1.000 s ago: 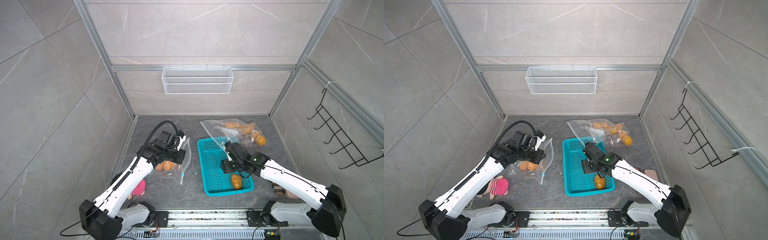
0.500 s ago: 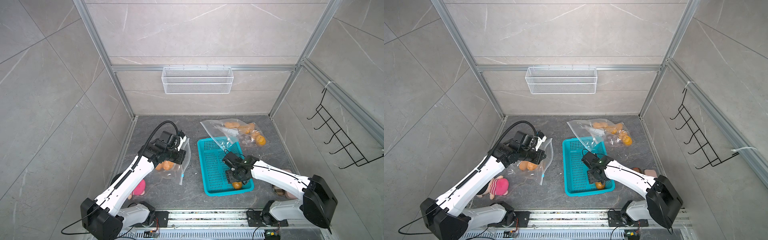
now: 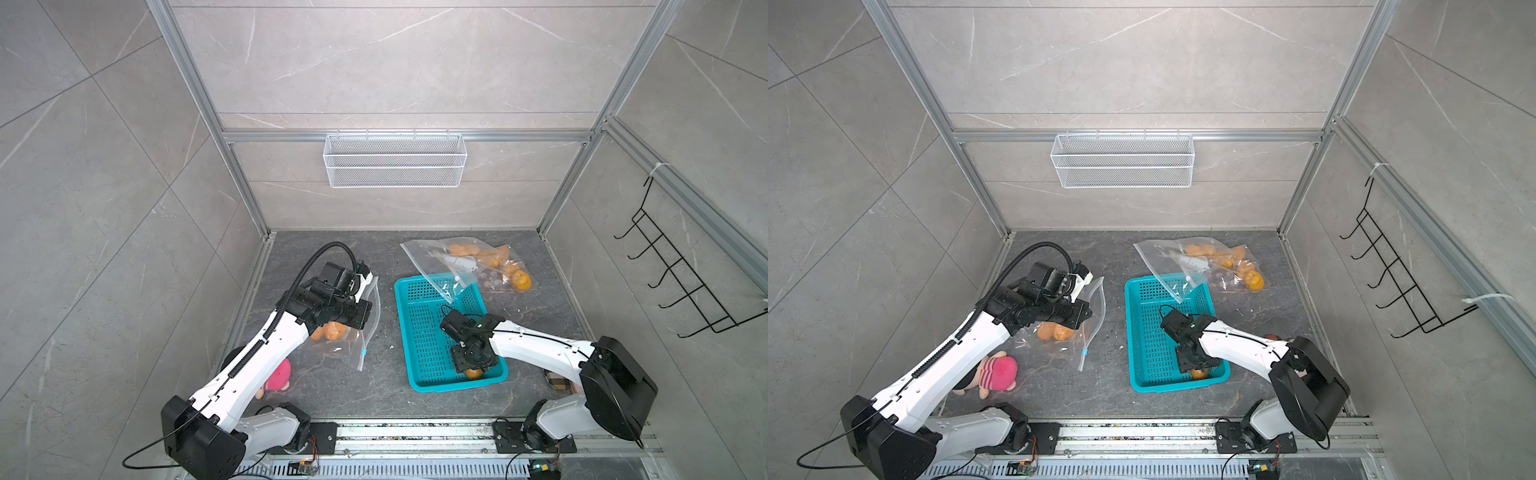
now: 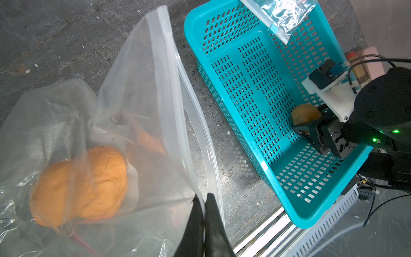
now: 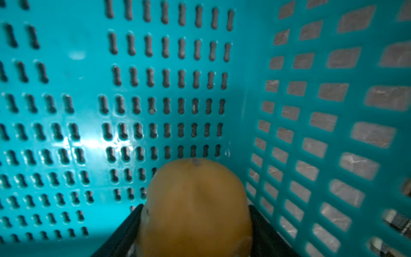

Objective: Put the potatoes into a zipper bag and zip it
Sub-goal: Pick up the potato from the basket.

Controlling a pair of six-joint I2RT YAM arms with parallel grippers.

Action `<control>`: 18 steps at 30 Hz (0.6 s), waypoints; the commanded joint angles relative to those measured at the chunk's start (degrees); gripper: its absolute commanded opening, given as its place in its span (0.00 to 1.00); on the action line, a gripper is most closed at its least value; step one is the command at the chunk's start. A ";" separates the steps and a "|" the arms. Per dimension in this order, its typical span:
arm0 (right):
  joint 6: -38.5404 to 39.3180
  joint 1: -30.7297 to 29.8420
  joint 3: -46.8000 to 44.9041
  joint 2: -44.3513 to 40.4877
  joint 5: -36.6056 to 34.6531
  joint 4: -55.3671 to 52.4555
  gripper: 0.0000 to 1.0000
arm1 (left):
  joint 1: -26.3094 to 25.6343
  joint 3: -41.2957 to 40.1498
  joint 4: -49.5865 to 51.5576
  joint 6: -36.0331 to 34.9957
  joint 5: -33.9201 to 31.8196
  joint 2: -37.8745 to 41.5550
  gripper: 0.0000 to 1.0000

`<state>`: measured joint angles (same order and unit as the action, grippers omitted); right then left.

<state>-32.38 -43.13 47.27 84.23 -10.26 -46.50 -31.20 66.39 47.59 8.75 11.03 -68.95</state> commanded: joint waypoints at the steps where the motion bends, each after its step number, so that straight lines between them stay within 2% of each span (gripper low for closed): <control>1: -0.33 0.05 -0.52 0.44 1.11 1.06 0.63 | -0.09 0.67 0.31 -1.13 0.20 -0.18 0.00; 6: -0.03 0.07 -0.86 -3.46 1.83 1.99 0.56 | -0.09 0.76 0.31 -1.14 0.26 -0.07 0.00; 9: 1.83 -0.02 -0.60 -6.69 5.41 4.20 0.54 | -0.06 0.76 0.36 -1.11 0.26 -0.24 0.00; 14: 3.77 -0.19 2.47 -9.27 7.16 4.09 0.52 | -0.04 0.76 0.39 -1.13 0.25 -0.31 0.00; 18: 4.29 -0.18 4.83 -13.54 9.79 7.93 0.49 | -0.09 0.76 0.38 -1.11 0.14 -0.15 0.00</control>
<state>-29.54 -43.16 49.19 73.73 -2.94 -41.82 -31.20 66.41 47.66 8.73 11.03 -69.01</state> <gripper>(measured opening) 0.610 0.055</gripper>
